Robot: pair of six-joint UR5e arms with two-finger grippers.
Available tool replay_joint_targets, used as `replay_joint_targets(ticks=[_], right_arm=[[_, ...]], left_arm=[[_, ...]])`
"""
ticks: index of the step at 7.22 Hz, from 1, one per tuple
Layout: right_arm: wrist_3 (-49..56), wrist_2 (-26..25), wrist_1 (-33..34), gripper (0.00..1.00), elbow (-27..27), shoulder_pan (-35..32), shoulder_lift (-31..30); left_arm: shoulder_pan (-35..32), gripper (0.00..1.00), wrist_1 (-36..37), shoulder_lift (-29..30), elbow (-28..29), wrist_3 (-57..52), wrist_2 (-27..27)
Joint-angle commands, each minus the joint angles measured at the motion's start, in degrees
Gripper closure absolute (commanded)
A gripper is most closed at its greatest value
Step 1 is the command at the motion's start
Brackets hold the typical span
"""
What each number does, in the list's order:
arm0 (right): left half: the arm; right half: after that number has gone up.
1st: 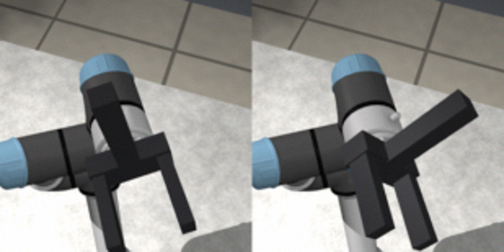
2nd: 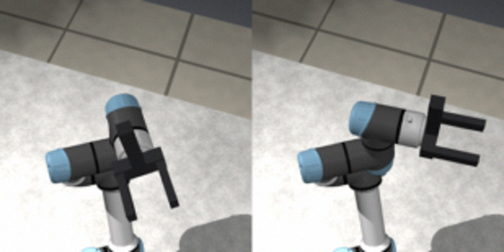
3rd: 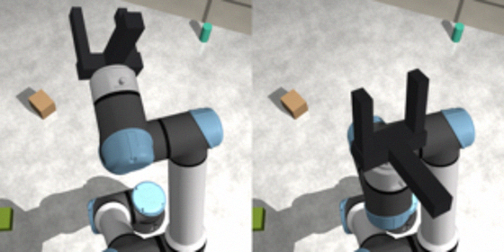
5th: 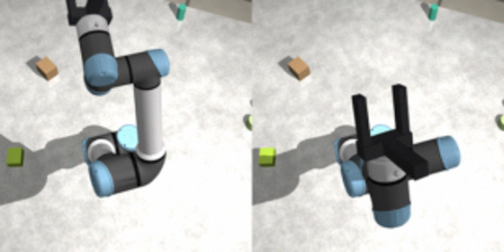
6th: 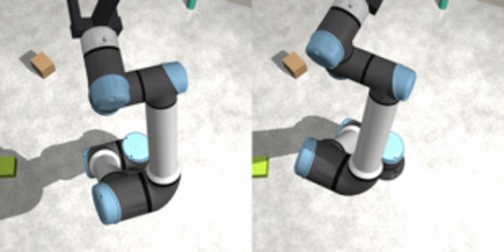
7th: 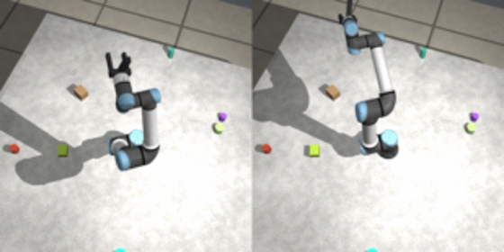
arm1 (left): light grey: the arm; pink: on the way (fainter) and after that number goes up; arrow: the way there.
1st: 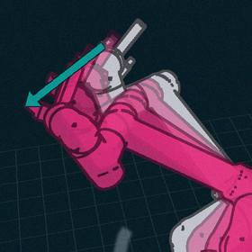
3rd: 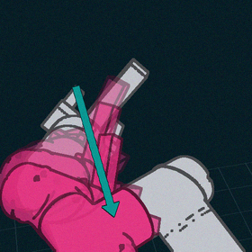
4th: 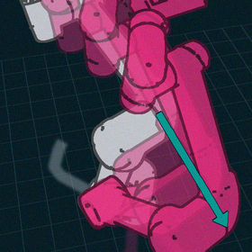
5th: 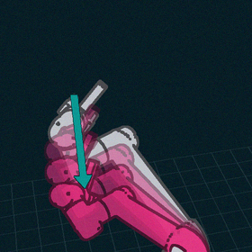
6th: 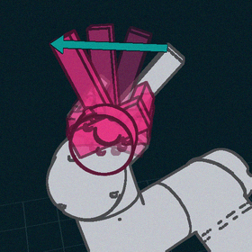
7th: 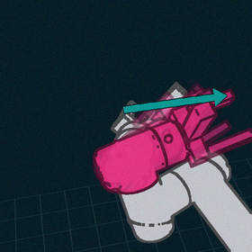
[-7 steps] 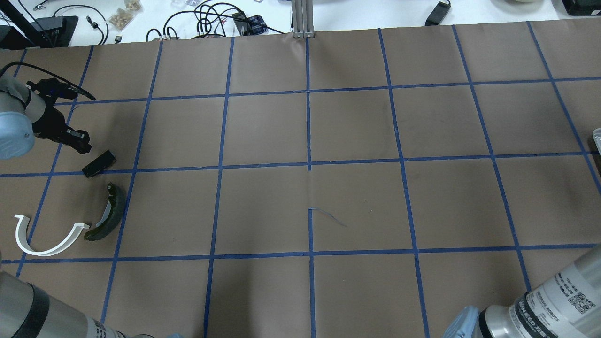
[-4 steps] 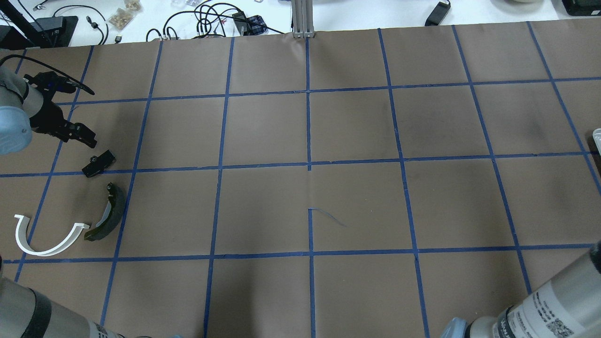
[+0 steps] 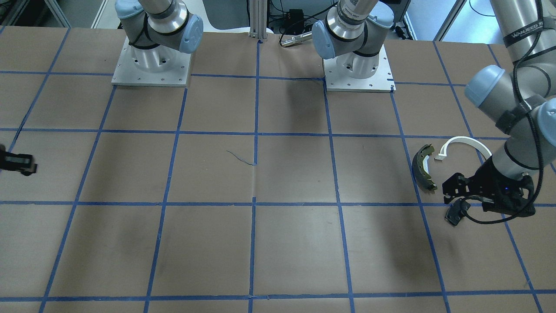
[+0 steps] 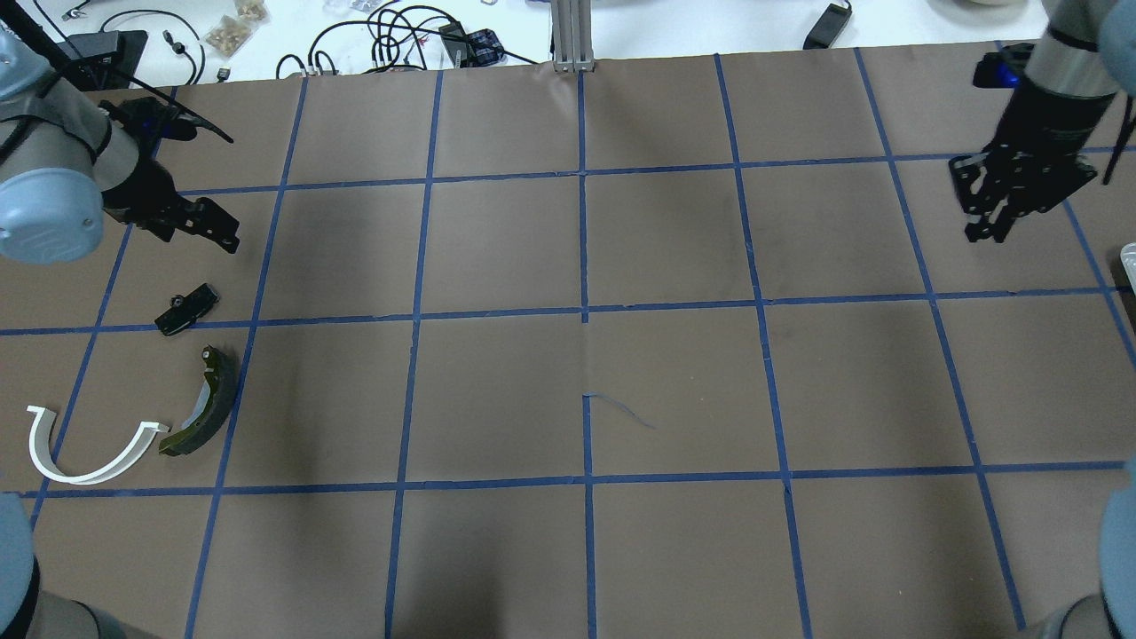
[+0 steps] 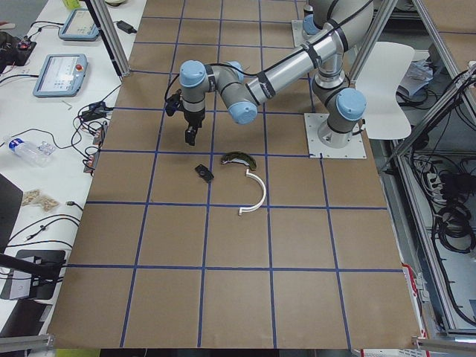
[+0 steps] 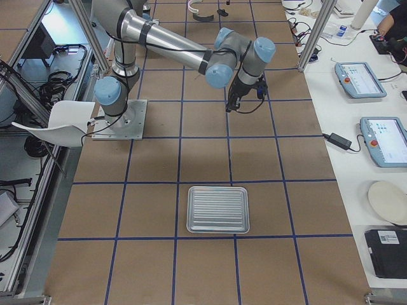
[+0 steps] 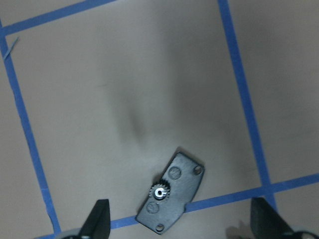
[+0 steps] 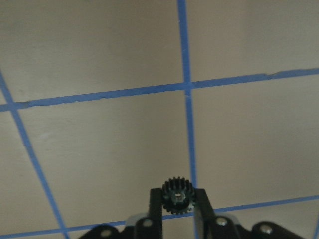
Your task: Place bearing gear from tray to pile
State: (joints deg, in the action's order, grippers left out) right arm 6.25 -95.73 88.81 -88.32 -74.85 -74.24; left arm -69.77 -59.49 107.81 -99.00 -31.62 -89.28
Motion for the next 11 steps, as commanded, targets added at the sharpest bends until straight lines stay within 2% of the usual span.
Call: replay_joint_targets(ticks=[1,3,4,6,7,8,9,10,11], right_arm=[[-23.10,4.56,3.27,1.00,-4.57,-14.29,-1.97],[-37.74,6.25,13.88,1.00,-6.07,-26.07,2.23],[-45.20,11.04,19.85,1.00,-5.82,-31.09,5.65],[-49.49,16.25,31.02,1.00,-5.55,-35.35,12.77],[-50.27,18.71,33.34,1.00,-5.64,-36.40,14.28],[-50.46,18.04,33.36,0.26,-5.90,-36.33,14.47],[-49.76,18.12,33.10,0.00,-5.29,-36.07,14.47],[-46.19,17.86,32.66,0.00,-5.29,-34.76,14.04],[-41.71,14.55,31.00,0.00,-5.46,-31.53,12.55]], left_arm=[[-10.34,0.00,-1.07,0.56,0.12,14.77,-0.10],[-14.59,0.00,-0.72,2.31,-0.84,24.56,0.51],[-16.00,0.00,-1.07,2.41,-1.19,26.41,1.99],[-19.33,0.00,-0.11,2.50,-2.07,30.00,3.24],[-20.74,0.00,-0.10,2.50,-2.16,32.13,2.97],[-20.67,0.00,-0.10,1.71,-2.34,31.28,3.32],[-21.02,0.00,-0.10,2.40,-2.25,32.22,3.06],[-21.02,0.00,-0.10,2.32,-2.34,32.32,3.06],[-21.02,0.00,-0.10,1.80,-2.60,32.24,3.23]])
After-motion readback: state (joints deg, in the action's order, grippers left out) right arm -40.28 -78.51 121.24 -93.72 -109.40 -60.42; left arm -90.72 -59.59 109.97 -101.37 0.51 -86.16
